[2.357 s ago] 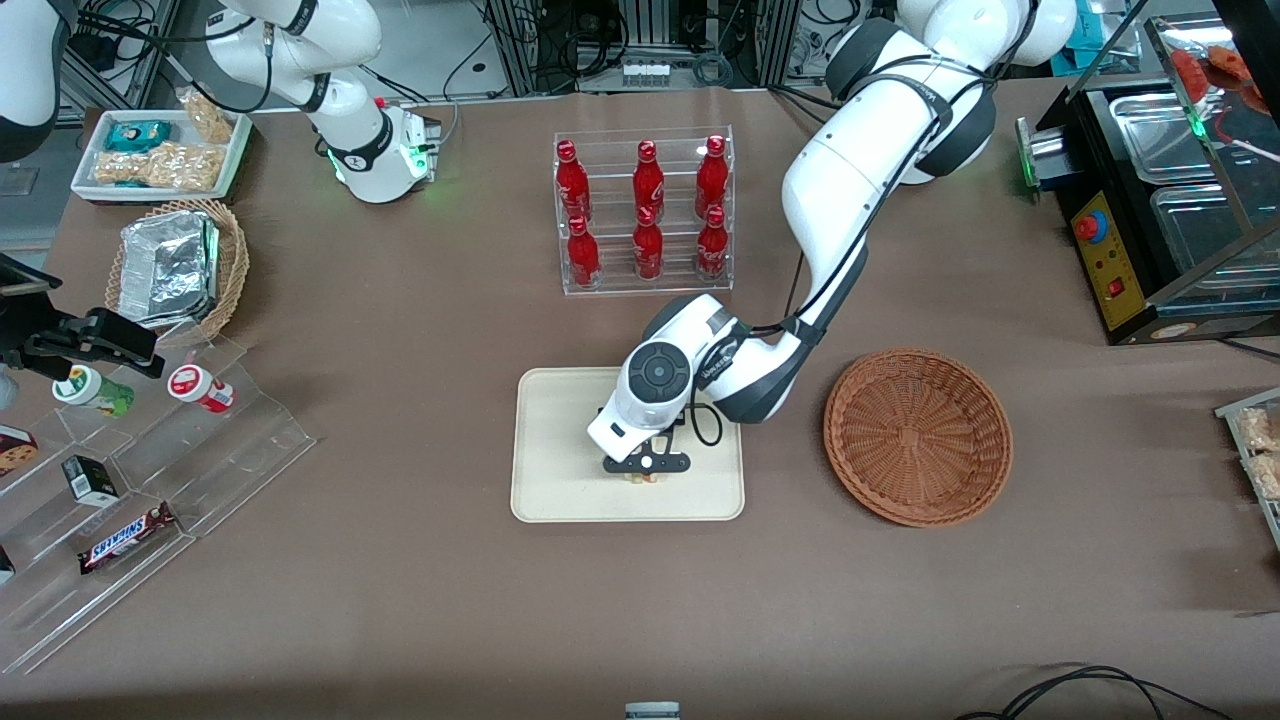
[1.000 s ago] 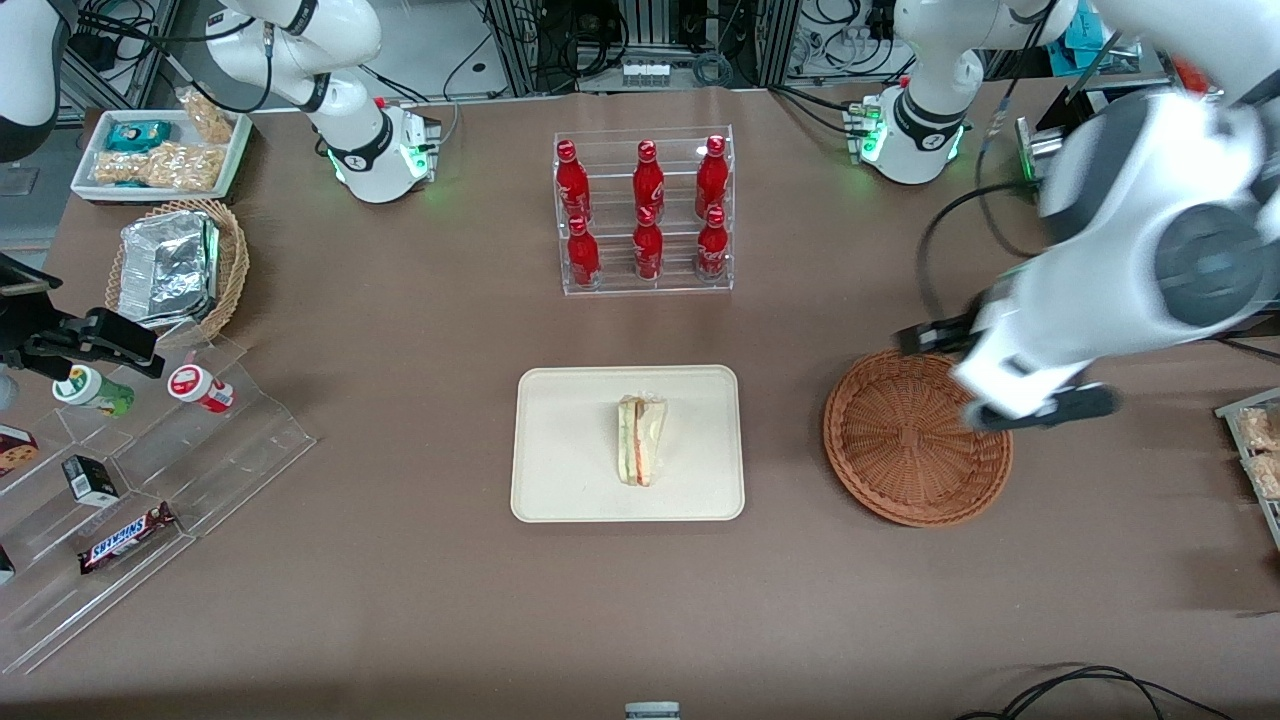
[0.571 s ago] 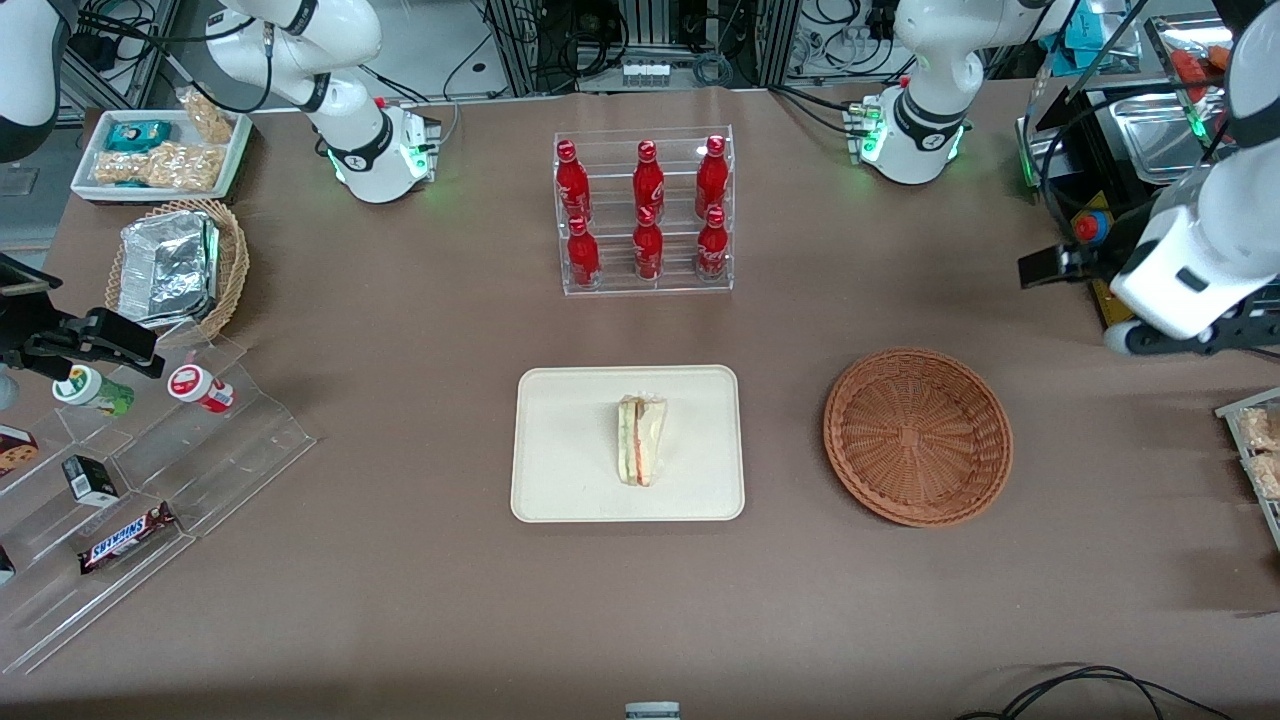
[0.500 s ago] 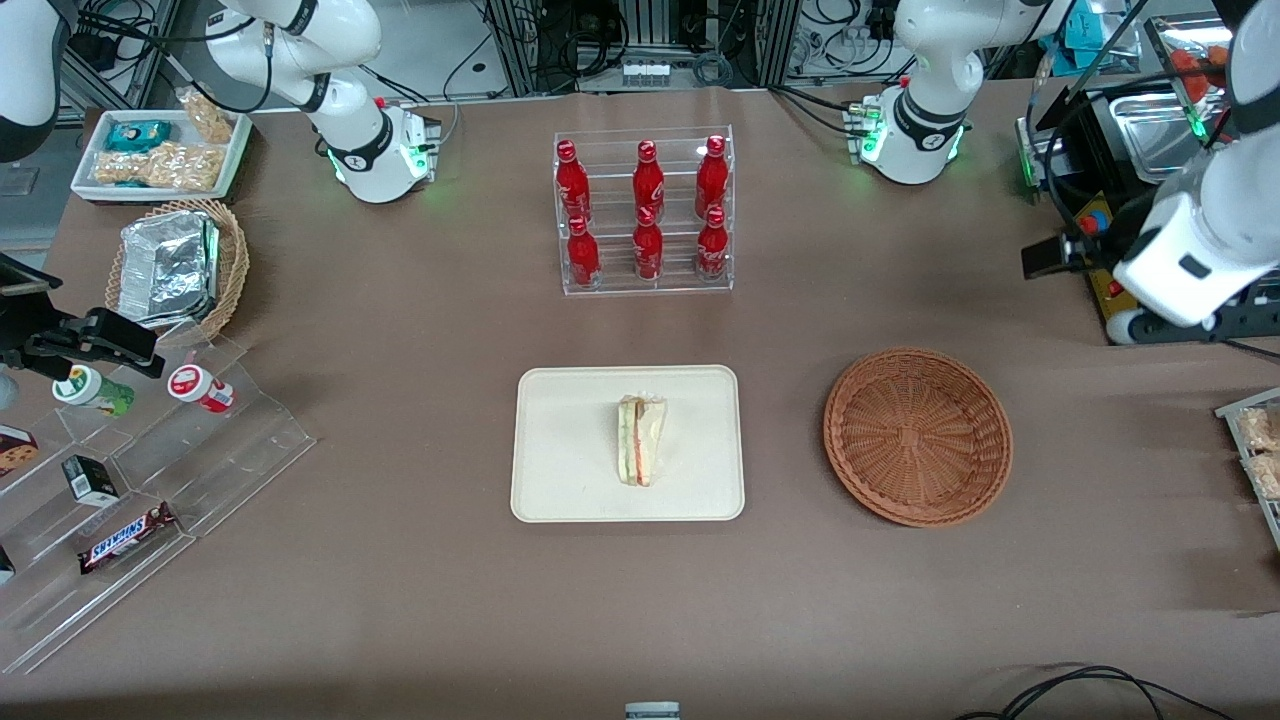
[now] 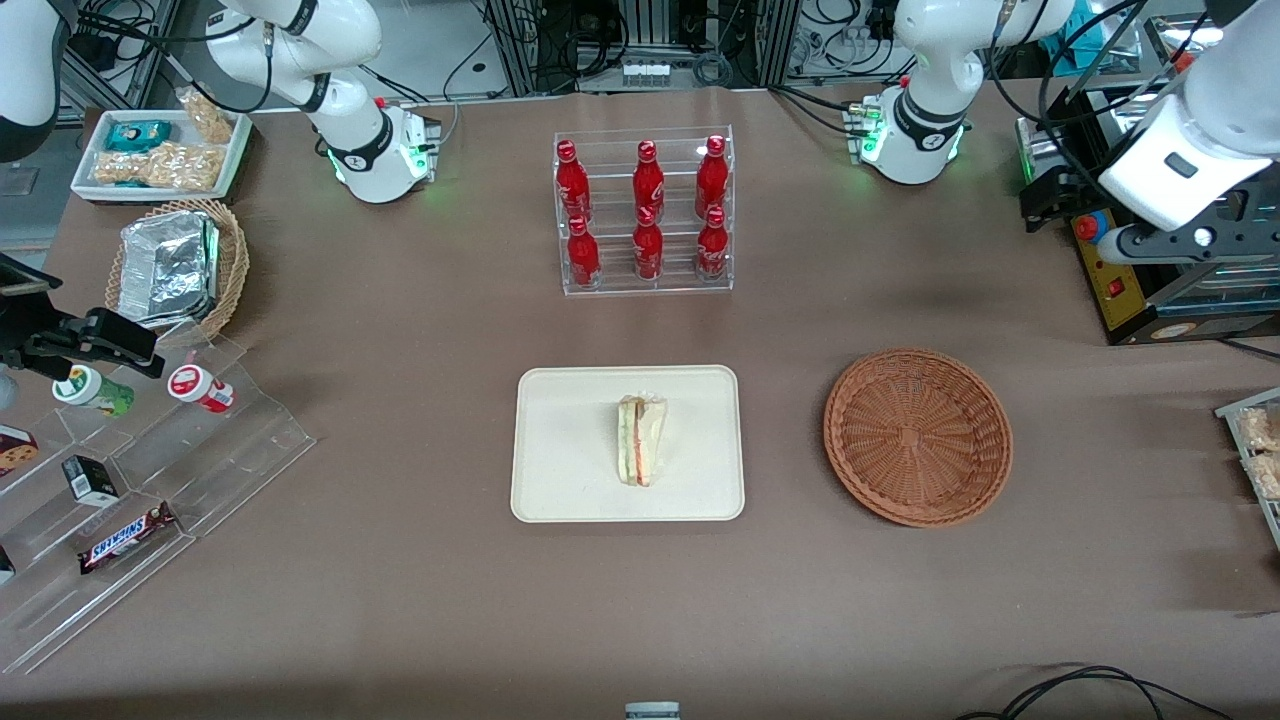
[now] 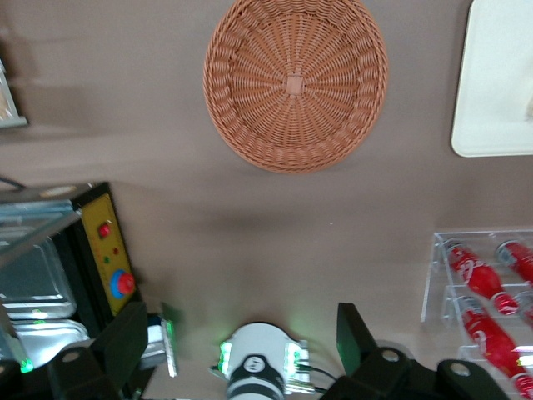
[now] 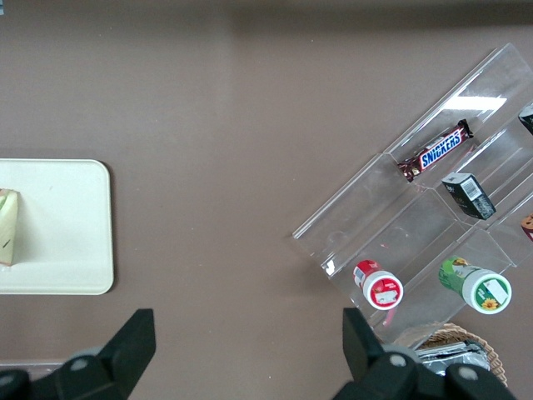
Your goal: Place sandwich from basket to tray
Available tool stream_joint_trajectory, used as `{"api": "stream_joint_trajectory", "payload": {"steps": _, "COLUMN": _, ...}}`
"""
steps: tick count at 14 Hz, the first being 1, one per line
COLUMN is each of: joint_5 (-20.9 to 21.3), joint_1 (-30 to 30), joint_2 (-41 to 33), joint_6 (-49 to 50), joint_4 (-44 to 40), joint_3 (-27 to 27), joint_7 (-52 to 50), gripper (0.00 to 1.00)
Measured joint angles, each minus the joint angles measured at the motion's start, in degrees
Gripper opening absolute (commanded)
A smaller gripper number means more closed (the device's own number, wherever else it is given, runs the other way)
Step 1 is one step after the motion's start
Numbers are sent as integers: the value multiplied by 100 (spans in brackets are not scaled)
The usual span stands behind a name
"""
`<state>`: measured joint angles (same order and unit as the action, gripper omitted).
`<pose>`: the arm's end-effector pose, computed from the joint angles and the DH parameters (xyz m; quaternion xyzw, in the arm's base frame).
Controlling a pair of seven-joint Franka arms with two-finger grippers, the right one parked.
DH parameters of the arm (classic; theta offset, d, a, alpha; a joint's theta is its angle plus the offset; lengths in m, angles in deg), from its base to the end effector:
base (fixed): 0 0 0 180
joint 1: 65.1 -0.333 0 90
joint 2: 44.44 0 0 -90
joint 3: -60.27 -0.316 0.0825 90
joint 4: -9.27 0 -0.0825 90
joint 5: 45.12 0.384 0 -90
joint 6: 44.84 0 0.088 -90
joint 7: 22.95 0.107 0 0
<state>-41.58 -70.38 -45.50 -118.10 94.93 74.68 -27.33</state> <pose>0.5111 -0.0756 0.6465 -0.9939 0.0350 0.0945 0.0440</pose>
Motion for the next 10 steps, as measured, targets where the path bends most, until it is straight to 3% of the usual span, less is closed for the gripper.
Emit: {"api": "stream_joint_trajectory", "payload": {"steps": 10, "joint_5": 99, "joint_1": 17, "joint_2": -5, "joint_6": -127, "joint_4": 38, "joint_3": -28, "joint_7": 152, "gripper": 100}}
